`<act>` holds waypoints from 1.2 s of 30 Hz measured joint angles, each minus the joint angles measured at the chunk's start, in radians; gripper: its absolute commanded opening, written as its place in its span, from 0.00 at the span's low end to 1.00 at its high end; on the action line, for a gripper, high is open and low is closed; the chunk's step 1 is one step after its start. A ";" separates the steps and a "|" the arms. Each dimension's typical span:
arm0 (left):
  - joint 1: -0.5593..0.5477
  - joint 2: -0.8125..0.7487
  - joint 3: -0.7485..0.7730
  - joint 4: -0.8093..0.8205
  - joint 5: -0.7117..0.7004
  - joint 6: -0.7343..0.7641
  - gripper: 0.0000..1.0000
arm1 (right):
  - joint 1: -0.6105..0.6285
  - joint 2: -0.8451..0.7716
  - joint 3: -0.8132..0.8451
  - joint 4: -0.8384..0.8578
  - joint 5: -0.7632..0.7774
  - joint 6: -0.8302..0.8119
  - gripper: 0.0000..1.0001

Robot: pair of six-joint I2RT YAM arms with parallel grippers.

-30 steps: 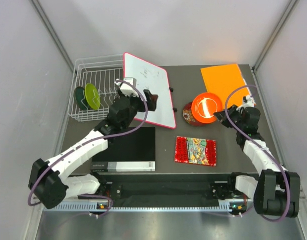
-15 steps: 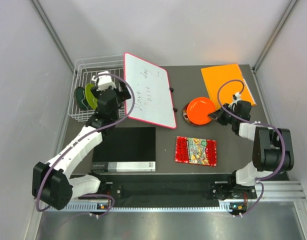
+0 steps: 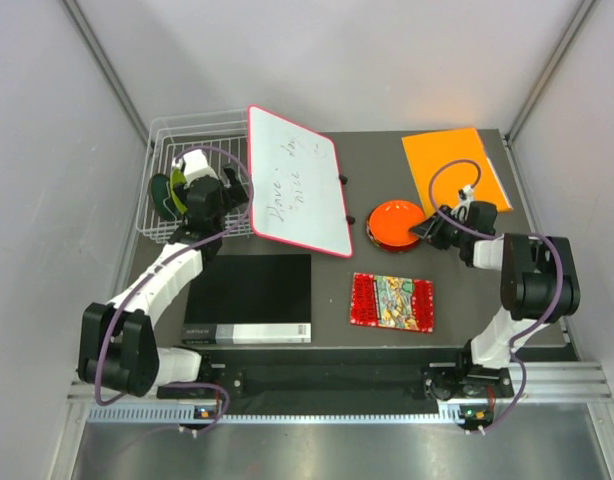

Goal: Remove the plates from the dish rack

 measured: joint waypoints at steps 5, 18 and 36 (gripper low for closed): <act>0.027 0.022 0.000 0.010 0.018 -0.010 0.99 | 0.001 -0.006 0.010 -0.010 -0.019 -0.030 0.50; 0.110 0.023 0.000 0.010 0.048 -0.011 0.99 | 0.023 -0.257 0.067 -0.338 0.191 -0.190 0.66; 0.237 0.188 0.050 0.029 0.003 0.008 0.99 | 0.035 -0.522 0.016 -0.493 0.294 -0.244 0.67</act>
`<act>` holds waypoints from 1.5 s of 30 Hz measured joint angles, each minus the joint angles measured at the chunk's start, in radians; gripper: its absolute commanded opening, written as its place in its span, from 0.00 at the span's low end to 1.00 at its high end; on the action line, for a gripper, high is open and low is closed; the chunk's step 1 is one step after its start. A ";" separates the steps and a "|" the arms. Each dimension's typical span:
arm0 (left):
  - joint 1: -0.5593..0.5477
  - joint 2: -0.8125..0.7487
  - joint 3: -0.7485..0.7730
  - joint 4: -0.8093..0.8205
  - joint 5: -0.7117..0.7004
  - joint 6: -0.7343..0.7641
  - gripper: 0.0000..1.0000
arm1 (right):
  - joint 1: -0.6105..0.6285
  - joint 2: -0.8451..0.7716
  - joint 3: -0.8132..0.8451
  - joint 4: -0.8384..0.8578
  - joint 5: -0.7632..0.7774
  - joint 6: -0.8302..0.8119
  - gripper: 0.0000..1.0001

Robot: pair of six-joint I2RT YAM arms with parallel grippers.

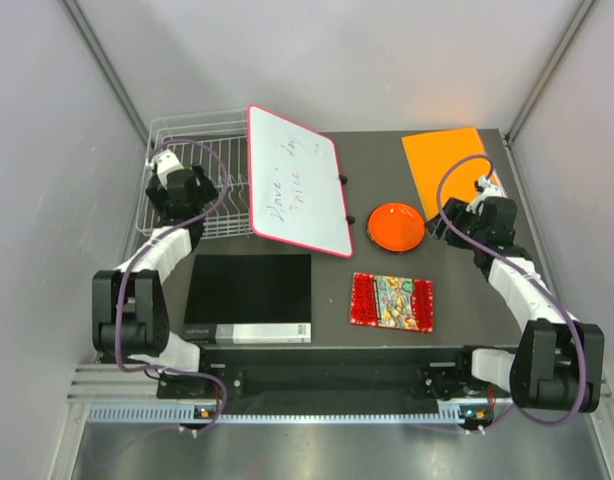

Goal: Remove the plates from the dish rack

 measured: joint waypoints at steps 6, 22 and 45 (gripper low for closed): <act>0.024 0.087 0.047 0.041 -0.051 0.027 0.97 | 0.000 0.039 -0.031 0.024 -0.024 0.003 0.66; 0.037 0.223 0.080 0.094 -0.087 0.102 0.42 | 0.000 0.112 -0.057 0.086 -0.046 0.011 0.64; -0.016 0.076 0.003 0.137 -0.200 0.337 0.00 | 0.001 0.120 -0.071 0.082 -0.060 0.013 0.65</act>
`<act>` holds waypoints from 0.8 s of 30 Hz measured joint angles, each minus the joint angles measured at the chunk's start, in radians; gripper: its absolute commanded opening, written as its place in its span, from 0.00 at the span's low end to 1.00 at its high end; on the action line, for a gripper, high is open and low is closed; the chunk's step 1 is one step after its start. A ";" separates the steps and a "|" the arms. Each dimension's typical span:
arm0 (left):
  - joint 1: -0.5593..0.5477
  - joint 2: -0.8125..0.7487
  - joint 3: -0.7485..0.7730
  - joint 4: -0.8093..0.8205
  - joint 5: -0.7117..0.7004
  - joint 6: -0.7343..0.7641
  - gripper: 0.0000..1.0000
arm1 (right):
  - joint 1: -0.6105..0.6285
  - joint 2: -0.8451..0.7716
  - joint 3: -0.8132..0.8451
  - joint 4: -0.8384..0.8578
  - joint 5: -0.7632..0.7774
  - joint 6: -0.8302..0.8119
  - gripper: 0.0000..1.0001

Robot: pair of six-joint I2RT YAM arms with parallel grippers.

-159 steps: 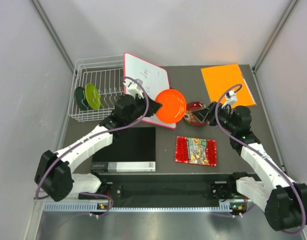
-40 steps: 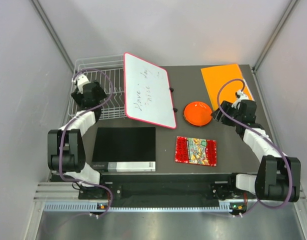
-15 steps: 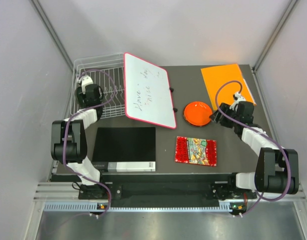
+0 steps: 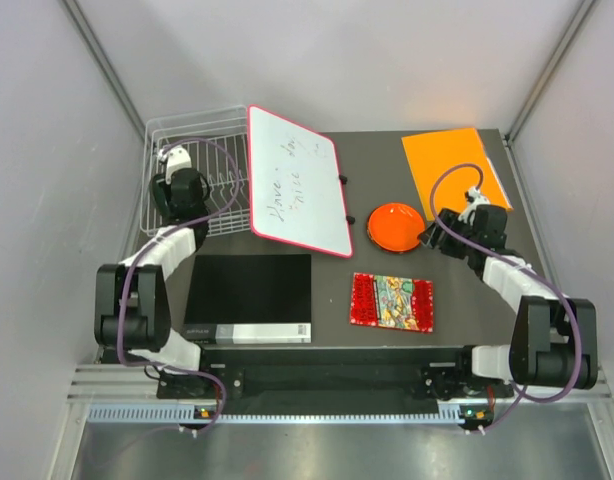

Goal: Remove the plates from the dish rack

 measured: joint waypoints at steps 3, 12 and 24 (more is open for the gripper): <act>-0.032 -0.071 0.000 0.010 -0.057 0.041 0.00 | 0.002 -0.028 0.000 -0.014 0.001 0.000 0.66; -0.053 -0.376 0.018 -0.156 0.057 -0.140 0.00 | 0.017 -0.188 0.000 -0.064 0.001 0.015 0.67; -0.165 -0.486 0.015 -0.218 0.738 -0.609 0.00 | 0.289 -0.284 0.002 -0.040 -0.029 0.127 0.73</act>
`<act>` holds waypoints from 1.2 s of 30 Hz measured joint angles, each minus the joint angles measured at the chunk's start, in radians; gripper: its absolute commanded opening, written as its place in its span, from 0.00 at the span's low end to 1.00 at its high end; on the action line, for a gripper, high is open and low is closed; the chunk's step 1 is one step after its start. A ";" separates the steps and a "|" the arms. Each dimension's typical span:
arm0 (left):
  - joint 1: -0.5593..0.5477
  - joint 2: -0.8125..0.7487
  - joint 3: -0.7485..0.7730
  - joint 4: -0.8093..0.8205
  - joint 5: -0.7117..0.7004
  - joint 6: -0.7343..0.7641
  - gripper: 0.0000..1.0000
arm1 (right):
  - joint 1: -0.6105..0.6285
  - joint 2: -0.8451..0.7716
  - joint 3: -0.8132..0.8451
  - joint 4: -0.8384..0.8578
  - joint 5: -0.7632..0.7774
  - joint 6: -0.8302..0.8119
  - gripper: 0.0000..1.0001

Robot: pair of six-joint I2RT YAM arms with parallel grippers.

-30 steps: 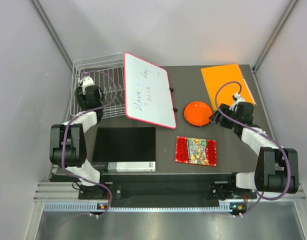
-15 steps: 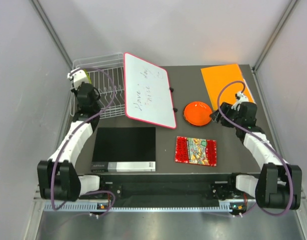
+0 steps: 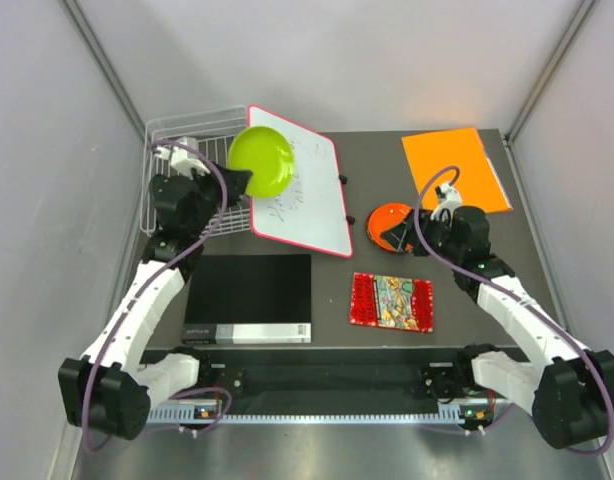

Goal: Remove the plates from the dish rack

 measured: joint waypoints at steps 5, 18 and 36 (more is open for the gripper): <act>-0.175 0.014 -0.009 0.015 0.059 -0.050 0.00 | 0.076 -0.019 0.000 0.119 0.008 0.080 0.73; -0.441 0.146 -0.114 0.037 0.029 -0.082 0.00 | 0.153 -0.031 0.000 0.164 0.101 0.081 0.73; -0.480 0.225 -0.127 0.207 0.093 -0.144 0.00 | 0.159 0.121 -0.058 0.496 -0.046 0.196 0.00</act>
